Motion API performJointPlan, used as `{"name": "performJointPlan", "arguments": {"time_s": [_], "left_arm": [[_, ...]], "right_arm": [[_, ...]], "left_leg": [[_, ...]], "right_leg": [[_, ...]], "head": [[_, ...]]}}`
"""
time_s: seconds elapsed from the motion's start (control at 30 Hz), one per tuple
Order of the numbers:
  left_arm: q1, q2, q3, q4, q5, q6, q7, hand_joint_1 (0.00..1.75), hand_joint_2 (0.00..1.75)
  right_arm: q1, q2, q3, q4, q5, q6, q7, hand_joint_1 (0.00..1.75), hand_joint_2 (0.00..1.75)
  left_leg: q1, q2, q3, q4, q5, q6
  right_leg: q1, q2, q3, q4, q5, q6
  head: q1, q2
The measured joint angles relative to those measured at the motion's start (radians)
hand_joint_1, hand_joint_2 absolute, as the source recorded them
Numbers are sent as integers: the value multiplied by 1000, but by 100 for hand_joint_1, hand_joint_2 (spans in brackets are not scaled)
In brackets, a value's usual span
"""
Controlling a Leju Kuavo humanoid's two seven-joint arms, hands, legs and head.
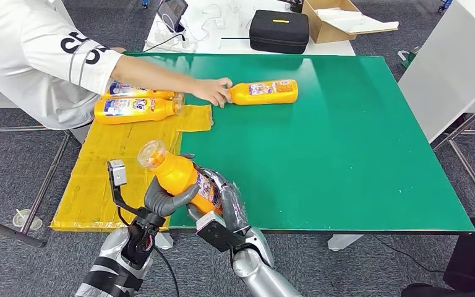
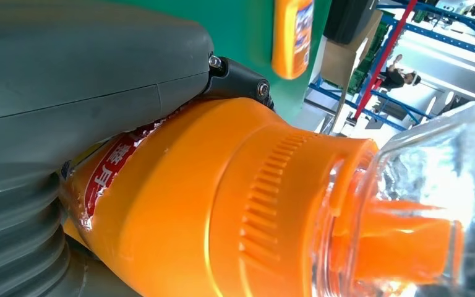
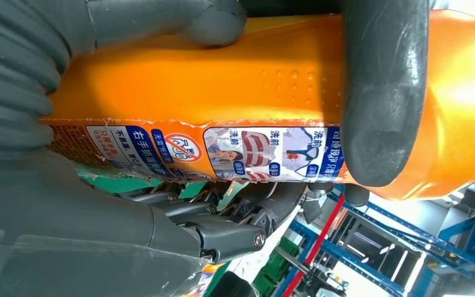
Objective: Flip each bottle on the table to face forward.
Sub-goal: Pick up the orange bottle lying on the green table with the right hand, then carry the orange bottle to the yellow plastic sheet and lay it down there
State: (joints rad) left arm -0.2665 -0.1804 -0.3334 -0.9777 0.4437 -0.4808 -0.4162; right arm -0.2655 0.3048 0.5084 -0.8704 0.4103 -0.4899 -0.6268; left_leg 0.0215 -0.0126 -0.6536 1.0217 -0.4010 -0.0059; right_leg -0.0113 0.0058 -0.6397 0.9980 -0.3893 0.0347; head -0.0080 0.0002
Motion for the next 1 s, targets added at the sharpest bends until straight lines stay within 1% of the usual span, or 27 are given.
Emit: {"name": "performJointPlan", "arguments": {"time_s": [0.03, 0.07, 0.1, 0.17, 0.2, 0.23, 0.33, 0.47, 0.63, 0.7, 0.83, 1.0], "left_arm": [[0, 0, 0, 0, 0, 0, 0, 175, 175], [0, 0, 0, 0, 2, -1, 1, 175, 175], [0, 0, 0, 0, 7, -4, 3, 175, 175], [-1, 0, 2, 0, 26, -11, 10, 175, 175], [-1, 0, 4, 0, 38, -14, 14, 175, 175], [-1, 0, 7, 0, 48, -16, 18, 175, 175], [1, 0, 18, -6, 70, -5, 28, 175, 175], [0, 0, 46, -27, 71, 55, 33, 175, 175], [-7, 0, 86, -36, 69, 93, 36, 175, 175], [-13, -1, 106, -37, 68, 126, 33, 175, 175], [-43, 0, 165, -28, 48, 203, 10, 175, 175], [-86, 2, 241, 1, -24, 312, -61, 175, 175]], "right_arm": [[0, 0, -1, -1, 0, 0, 0, 173, 175], [0, 0, -3, -1, 1, 0, 1, 136, 175], [0, 0, -4, -2, 3, -1, 2, 92, 175], [0, 0, -5, -2, 13, -5, 9, 7, 87], [-2, 1, -5, -2, 22, -8, 17, 0, 44], [-5, 2, -5, -1, 30, -12, 26, 0, 0], [-17, 3, -6, 4, 47, -18, 54, 0, 0], [-25, 2, -10, -1, 51, -16, 73, 0, 0], [-26, -4, -16, -23, 57, -6, 86, 0, 0], [-25, -6, -17, -36, 60, 6, 90, 0, 0], [-11, -17, -17, -81, 57, 36, 94, 0, 0], [20, -26, -13, -164, 11, 70, 83, 0, 0]], "left_leg": [[0, 0, 0, 0, 0, 0], [0, 0, 0, 0, 0, 0], [0, 0, 0, 0, 0, 0], [0, 0, 0, 0, 0, 0], [0, 0, 0, 0, 0, 0], [0, 0, 0, 0, 0, 0], [0, 0, 0, 0, 0, 0], [0, 0, 0, 0, 0, 0], [0, 0, 0, 0, 0, 0], [0, 1, 0, 0, 0, 0], [0, 2, 0, 0, 0, 0], [0, 2, 0, 0, 0, 0]], "right_leg": [[0, 0, 0, 0, 0, 0], [0, 0, 0, 0, 0, 0], [0, 0, 0, 0, 0, 0], [0, 0, 0, 0, 0, 0], [0, 0, 0, 0, 0, 0], [0, 0, 0, 0, 0, 0], [0, 0, 0, 0, 0, 0], [0, 0, 0, 0, 0, 0], [0, 0, 0, 0, 0, 0], [0, 0, 0, 0, 0, 0], [0, 0, -1, 0, 0, 0], [0, 0, -1, 0, 0, 0]], "head": [[0, 0], [0, 0], [0, 0], [0, 0], [0, 0], [0, 0], [0, 0], [0, 0], [0, 0], [0, 0], [0, 0], [0, 0]]}}
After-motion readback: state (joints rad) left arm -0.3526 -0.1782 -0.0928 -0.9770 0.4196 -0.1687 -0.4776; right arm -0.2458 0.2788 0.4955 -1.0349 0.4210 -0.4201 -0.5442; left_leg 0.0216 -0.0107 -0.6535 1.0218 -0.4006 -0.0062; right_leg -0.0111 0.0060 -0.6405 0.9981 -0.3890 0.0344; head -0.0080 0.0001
